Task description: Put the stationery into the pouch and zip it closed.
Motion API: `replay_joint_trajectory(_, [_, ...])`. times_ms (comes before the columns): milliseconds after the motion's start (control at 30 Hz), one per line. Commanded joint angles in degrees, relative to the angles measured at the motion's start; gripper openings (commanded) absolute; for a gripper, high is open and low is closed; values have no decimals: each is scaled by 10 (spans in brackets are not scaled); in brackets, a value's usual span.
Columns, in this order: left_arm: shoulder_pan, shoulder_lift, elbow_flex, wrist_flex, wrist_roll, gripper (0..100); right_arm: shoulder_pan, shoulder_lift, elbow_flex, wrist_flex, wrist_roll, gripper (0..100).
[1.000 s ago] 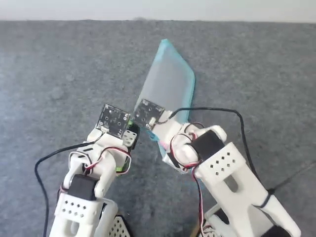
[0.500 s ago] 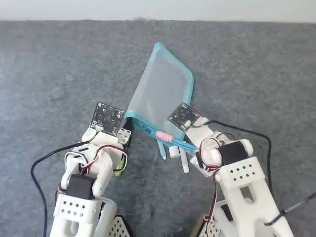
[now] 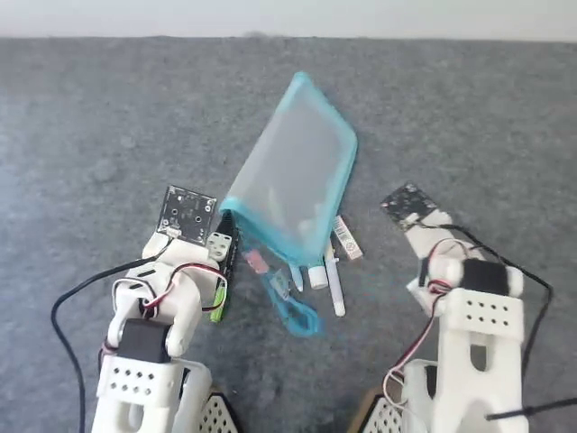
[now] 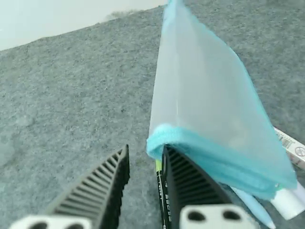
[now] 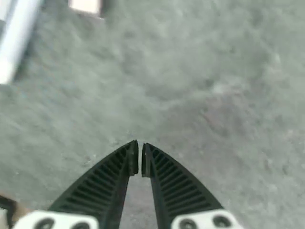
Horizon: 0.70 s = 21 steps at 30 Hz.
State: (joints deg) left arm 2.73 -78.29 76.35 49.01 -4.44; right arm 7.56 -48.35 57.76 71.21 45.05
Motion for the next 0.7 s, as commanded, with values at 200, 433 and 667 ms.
replay_joint_trajectory(200, [56, -6, 19, -25, 14, 131, -137, -22, -93, 7, -146, 13])
replay_joint_trajectory(433, [5, -11, 31, -30, 63, 290, -324, -16, -151, 1, -263, 48])
replay_joint_trajectory(667, [27, -11, 33, -19, 63, 294, -354, -16, -149, -5, -269, 69])
